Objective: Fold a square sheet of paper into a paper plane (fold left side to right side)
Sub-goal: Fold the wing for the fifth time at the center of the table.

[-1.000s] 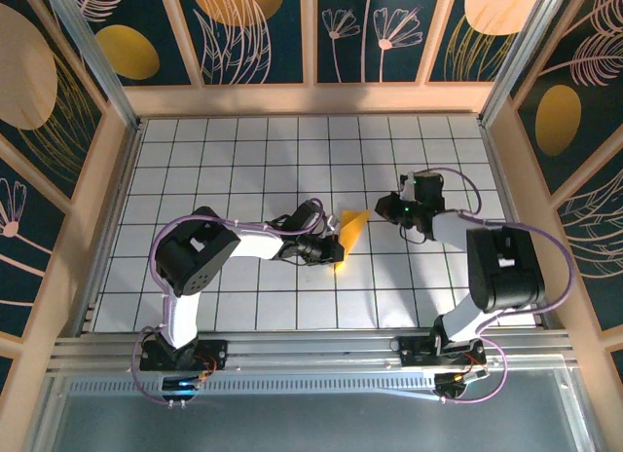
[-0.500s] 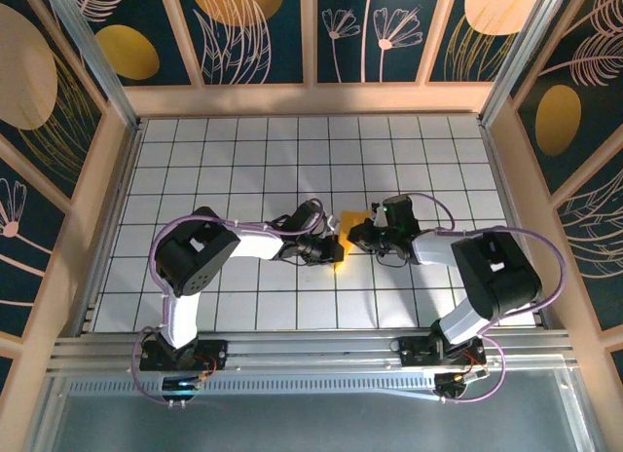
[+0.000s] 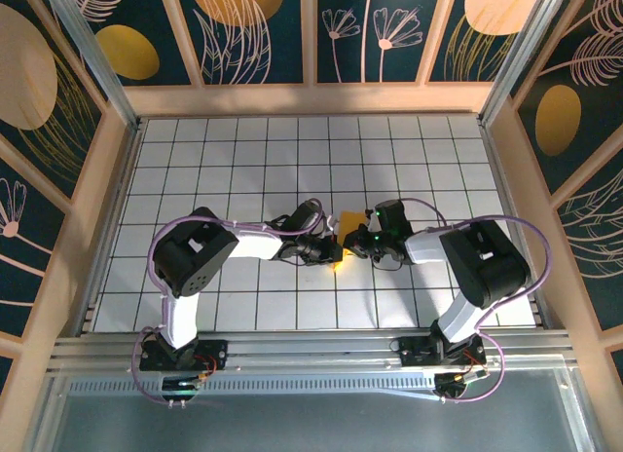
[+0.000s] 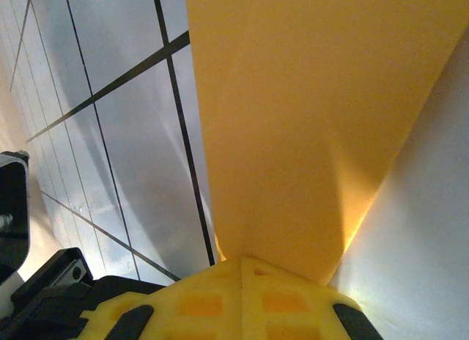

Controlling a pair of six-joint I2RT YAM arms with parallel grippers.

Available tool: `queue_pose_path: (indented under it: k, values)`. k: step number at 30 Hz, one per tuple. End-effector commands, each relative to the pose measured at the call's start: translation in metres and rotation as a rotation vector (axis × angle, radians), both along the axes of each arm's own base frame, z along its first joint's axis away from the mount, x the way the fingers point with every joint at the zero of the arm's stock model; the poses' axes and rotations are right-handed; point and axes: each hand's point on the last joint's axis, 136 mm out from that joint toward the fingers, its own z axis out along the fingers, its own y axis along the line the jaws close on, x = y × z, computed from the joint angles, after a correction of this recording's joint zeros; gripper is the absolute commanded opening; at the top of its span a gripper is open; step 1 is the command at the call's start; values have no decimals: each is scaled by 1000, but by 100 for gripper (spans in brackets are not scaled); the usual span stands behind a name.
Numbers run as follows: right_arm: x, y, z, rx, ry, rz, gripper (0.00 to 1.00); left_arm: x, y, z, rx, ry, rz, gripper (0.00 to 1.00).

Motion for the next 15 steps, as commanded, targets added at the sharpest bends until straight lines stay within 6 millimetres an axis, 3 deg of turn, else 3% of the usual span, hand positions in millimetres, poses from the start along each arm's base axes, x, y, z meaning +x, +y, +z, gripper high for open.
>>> queue_pose_path:
  k: [1, 6, 9, 15]
  values:
    - [-12, -19, -32, -95, 82, -21, 0, -11, 22, -9, 104, 26, 5, 2]
    - [-15, -27, -37, -103, 102, -25, 0, -9, 12, 21, 23, -6, -9, 6]
    - [-16, -27, -37, -104, 104, -17, 0, -13, 7, 29, -16, 15, -23, 5]
    - [-15, -27, -38, -110, 101, -13, 0, -24, 9, 18, -19, 76, -35, 1]
